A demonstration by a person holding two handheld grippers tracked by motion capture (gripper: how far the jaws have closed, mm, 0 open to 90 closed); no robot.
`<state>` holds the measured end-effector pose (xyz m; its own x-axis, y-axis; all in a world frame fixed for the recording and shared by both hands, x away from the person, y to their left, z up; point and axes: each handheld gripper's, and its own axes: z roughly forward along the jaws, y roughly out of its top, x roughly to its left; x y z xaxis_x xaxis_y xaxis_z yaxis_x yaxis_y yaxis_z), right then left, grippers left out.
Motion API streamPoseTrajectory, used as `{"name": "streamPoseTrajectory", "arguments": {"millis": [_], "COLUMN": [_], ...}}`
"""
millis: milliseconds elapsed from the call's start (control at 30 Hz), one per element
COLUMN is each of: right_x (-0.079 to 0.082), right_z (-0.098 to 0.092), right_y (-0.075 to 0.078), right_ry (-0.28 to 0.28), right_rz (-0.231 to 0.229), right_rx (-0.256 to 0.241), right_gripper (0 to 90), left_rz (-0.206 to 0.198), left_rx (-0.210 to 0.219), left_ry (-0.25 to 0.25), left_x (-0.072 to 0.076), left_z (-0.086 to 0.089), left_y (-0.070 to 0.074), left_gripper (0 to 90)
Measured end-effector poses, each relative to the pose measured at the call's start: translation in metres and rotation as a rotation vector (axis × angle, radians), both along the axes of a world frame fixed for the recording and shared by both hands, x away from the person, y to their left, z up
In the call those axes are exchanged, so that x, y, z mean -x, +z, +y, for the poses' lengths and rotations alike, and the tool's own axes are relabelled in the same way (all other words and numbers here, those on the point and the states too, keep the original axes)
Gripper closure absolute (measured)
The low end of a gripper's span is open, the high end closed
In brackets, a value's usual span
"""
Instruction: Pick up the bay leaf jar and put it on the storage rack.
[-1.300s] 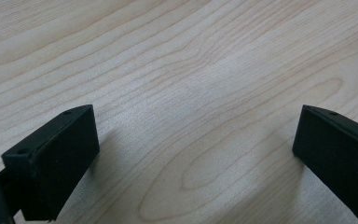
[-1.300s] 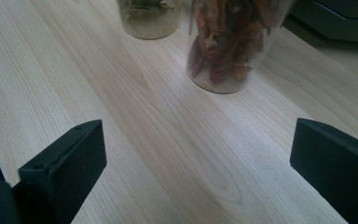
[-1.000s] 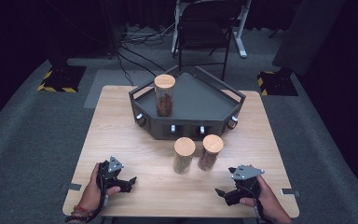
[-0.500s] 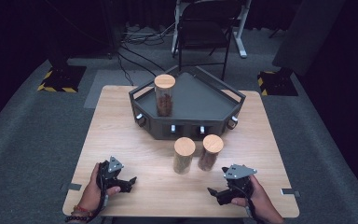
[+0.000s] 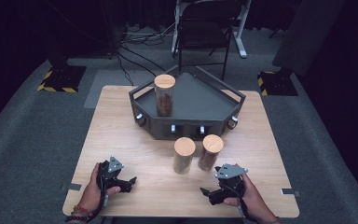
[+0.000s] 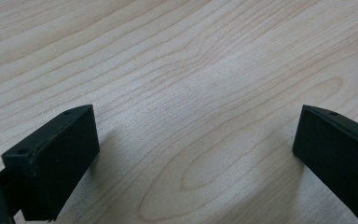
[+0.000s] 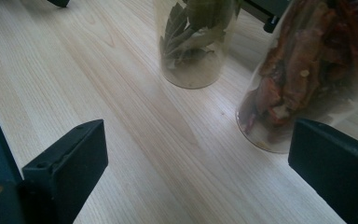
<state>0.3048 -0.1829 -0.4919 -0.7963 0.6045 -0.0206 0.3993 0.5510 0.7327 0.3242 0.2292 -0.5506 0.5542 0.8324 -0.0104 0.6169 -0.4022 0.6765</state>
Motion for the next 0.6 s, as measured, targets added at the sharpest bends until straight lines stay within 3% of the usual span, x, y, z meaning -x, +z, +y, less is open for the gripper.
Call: {"name": "streamPoseTrajectory", "arguments": {"millis": [167,600], "right_x": [0.000,-0.002], "right_z": [0.009,0.032], "right_y": [0.001,0.002], "right_ry": [0.000,-0.013], "right_rz": [0.005,-0.020], "right_rx": [-0.010,0.021], "right_gripper": [5.2,5.2], "left_rz": [0.000,0.000], "left_rx": [-0.001,-0.001], "left_ry": [0.000,0.000], "left_x": [0.000,0.000], "left_z": [0.000,0.000], "left_y": [0.000,0.000], "left_gripper": [0.2,0.2]}}
